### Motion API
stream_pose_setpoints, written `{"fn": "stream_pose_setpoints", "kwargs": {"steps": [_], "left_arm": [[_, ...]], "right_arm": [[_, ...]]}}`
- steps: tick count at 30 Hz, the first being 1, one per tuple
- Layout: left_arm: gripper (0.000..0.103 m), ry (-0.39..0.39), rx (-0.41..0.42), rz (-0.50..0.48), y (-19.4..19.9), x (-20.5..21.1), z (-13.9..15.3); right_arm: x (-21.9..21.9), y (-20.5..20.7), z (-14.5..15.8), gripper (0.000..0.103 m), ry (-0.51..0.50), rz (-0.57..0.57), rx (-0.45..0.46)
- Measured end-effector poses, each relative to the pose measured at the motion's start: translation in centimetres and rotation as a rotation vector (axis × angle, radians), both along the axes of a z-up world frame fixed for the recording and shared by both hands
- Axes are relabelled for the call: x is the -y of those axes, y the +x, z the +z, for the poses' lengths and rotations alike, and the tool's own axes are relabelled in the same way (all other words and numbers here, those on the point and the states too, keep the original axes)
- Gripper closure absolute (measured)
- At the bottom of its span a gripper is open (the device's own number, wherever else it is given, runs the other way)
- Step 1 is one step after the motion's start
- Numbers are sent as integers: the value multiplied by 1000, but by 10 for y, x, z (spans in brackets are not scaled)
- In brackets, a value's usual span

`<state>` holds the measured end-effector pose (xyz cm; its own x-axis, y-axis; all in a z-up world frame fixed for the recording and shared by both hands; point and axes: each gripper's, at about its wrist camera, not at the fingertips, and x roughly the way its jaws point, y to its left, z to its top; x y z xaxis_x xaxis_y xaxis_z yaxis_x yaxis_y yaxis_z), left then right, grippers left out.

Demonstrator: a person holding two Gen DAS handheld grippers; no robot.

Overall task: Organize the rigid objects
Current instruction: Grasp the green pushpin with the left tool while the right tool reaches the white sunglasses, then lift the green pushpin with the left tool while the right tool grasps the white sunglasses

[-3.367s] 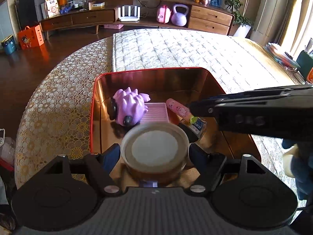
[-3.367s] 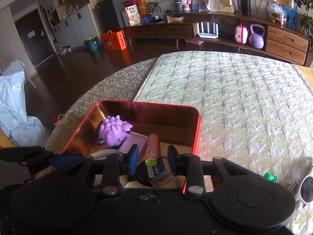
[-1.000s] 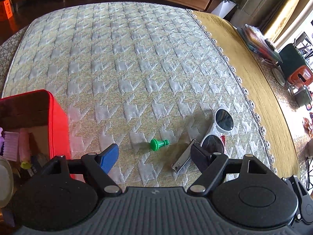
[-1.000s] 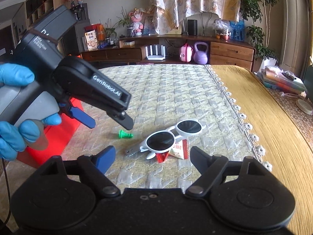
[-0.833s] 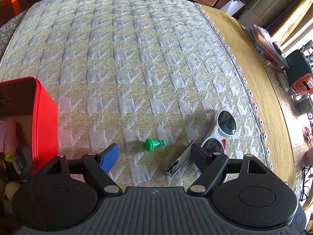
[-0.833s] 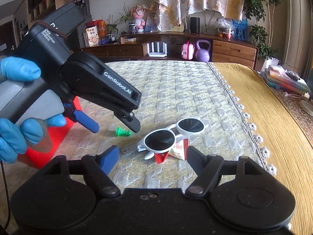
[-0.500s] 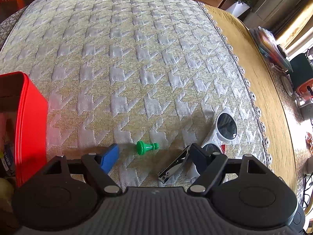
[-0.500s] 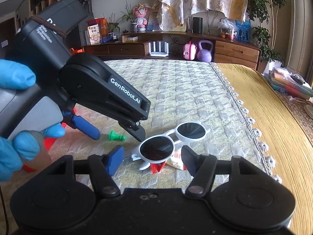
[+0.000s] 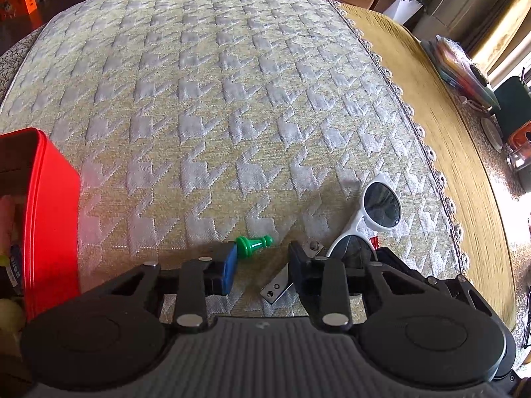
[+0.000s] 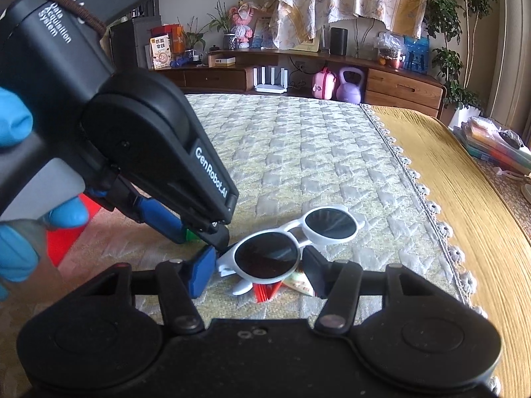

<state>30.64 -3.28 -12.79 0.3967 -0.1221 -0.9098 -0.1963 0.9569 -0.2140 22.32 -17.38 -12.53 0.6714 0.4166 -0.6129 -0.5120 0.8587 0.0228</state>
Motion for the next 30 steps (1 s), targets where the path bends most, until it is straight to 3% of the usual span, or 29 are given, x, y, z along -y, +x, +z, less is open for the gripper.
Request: {"fn": "stream_pose_setpoints", "kwargs": {"steps": [12, 22, 30], "left_arm": [[93, 17, 12, -17, -1, -9, 0], [95, -9, 29, -12, -16, -34, 12], [94, -13, 28, -20, -15, -31, 17]], "right_arm": [[2, -11, 6, 48, -3, -14, 42], [32, -16, 23, 48, 75, -66, 34], [41, -18, 17, 48, 85, -72, 15]]}}
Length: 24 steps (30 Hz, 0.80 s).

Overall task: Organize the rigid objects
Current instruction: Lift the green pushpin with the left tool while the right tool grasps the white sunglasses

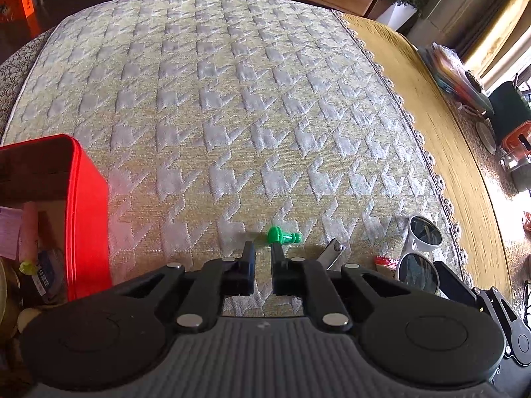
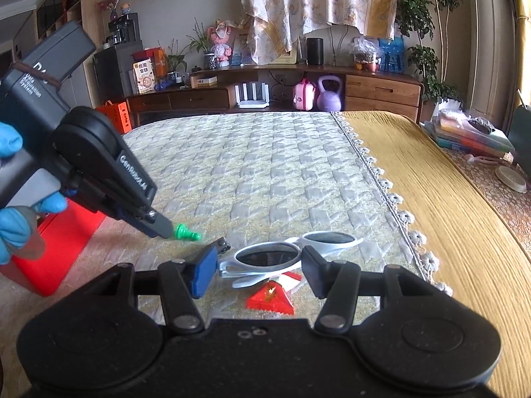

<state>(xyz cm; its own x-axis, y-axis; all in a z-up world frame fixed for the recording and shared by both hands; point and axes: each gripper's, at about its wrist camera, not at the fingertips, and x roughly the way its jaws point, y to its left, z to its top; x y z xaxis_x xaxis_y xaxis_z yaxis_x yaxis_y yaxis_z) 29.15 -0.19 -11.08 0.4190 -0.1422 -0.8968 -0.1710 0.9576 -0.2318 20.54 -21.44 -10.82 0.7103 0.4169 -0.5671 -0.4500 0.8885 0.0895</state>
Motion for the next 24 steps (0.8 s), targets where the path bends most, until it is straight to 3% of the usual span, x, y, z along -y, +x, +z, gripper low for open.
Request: {"fn": "stream_pose_setpoints", "kwargs": {"steps": [5, 11, 21, 24], "left_arm": [[85, 15, 11, -11, 4, 12, 0], [58, 46, 18, -24, 12, 26, -6], [60, 118, 22, -2, 20, 33, -12], [71, 149, 31, -5, 21, 38, -14]], "right_arm": [[4, -6, -3, 48, 3, 0, -3], [6, -5, -4, 48, 13, 4, -9], [5, -3, -6, 48, 16, 13, -11], [4, -4, -6, 48, 11, 15, -9]]}}
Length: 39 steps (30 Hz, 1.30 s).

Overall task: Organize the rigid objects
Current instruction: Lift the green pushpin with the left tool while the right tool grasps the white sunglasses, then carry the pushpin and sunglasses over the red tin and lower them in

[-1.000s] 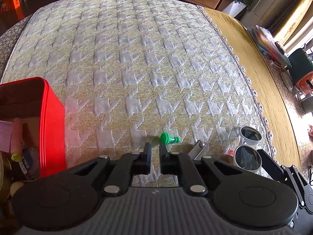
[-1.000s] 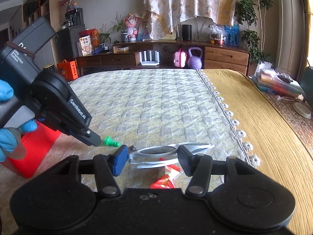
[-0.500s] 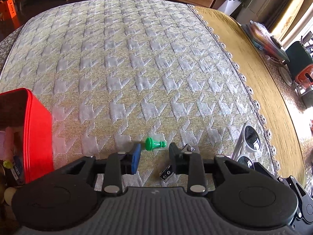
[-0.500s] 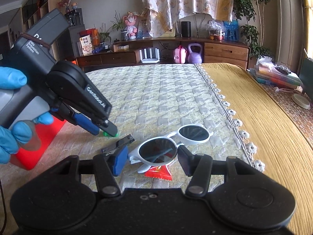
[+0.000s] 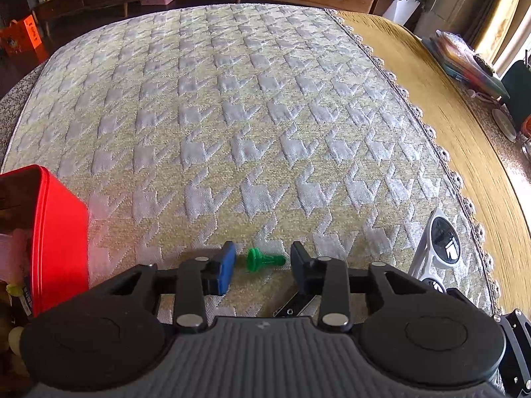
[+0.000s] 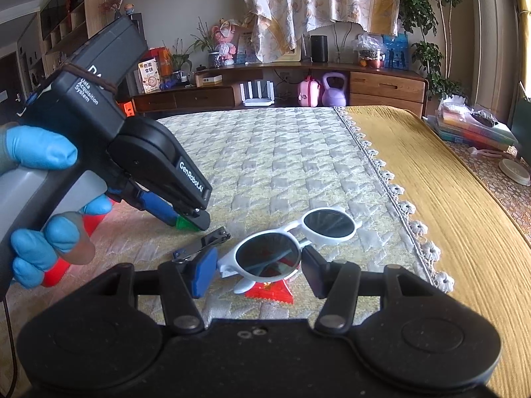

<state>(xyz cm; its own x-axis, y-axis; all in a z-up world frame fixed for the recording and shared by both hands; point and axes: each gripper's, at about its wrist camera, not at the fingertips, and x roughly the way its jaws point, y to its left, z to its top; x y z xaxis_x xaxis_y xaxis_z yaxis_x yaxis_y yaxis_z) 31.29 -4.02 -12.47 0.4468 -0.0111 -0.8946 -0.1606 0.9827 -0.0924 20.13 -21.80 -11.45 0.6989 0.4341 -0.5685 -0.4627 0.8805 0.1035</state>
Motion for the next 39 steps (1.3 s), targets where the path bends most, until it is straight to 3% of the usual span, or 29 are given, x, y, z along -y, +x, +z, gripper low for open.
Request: {"fn": "stream_pose_setpoints", "kwargs": {"steps": [3, 10, 21, 29, 39], "left_arm": [[78, 18, 5, -4, 1, 2, -1], [79, 1, 11, -7, -2, -9, 0], [79, -73, -1, -6, -27, -44, 29], [79, -58, 22, -22, -58, -68, 57], [79, -40, 61, 69, -102, -144, 88]], "right_arm": [[0, 0, 0, 48, -6, -2, 5], [-2, -2, 4, 48, -14, -10, 23], [-2, -8, 24, 48, 2, -20, 52], [-14, -24, 49, 48, 20, 35, 88], [-66, -44, 76, 48, 38, 173, 124]]}}
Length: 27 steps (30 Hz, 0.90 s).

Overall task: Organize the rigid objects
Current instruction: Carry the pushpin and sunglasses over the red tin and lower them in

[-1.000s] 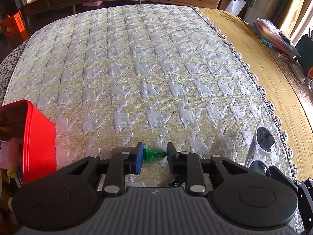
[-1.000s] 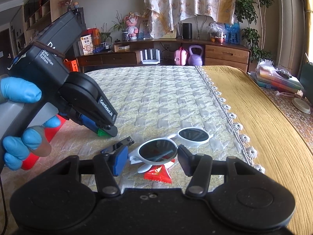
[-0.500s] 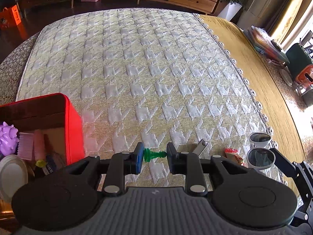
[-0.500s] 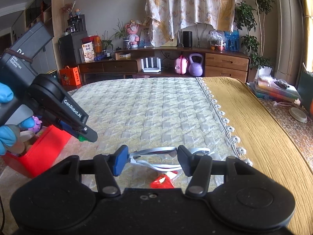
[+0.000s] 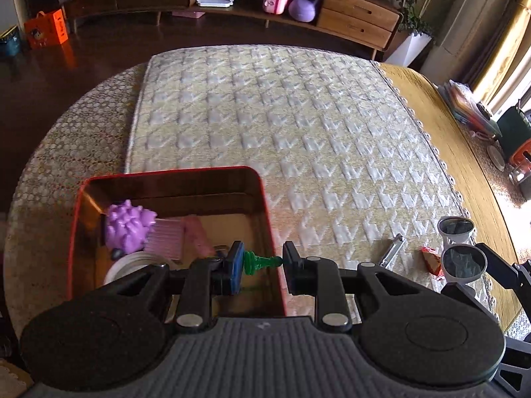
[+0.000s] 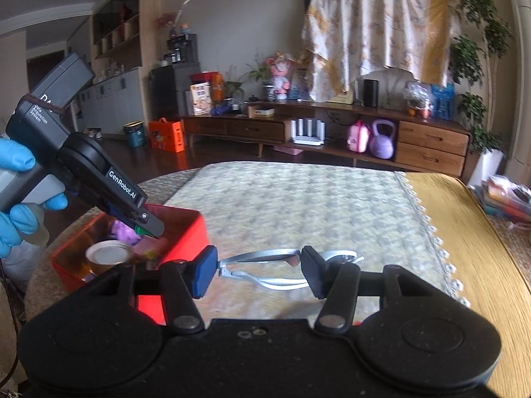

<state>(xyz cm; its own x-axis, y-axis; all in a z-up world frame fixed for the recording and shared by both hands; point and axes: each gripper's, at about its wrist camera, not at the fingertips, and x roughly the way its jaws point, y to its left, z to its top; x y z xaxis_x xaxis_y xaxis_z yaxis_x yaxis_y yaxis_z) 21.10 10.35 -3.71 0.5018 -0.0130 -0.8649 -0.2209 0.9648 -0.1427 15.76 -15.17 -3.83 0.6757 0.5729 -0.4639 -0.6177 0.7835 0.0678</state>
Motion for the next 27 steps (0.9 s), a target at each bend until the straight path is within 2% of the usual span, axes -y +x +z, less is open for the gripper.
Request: {"fn": "stream_pose_setpoints", "kwargs": {"steps": [14, 21, 24, 27], "left_arm": [[78, -1, 9, 111, -50, -83, 6], [78, 9, 5, 146, -53, -108, -3], [78, 8, 6, 152, -51, -115, -8], [78, 18, 6, 146, -46, -116, -10]], "right_arm": [[-94, -21, 12, 48, -24, 196, 31], [-128, -27, -1, 48, -49, 277, 1], [-138, -33, -7, 49, -84, 295, 32], [-145, -35, -8, 51, -63, 332, -7]]}}
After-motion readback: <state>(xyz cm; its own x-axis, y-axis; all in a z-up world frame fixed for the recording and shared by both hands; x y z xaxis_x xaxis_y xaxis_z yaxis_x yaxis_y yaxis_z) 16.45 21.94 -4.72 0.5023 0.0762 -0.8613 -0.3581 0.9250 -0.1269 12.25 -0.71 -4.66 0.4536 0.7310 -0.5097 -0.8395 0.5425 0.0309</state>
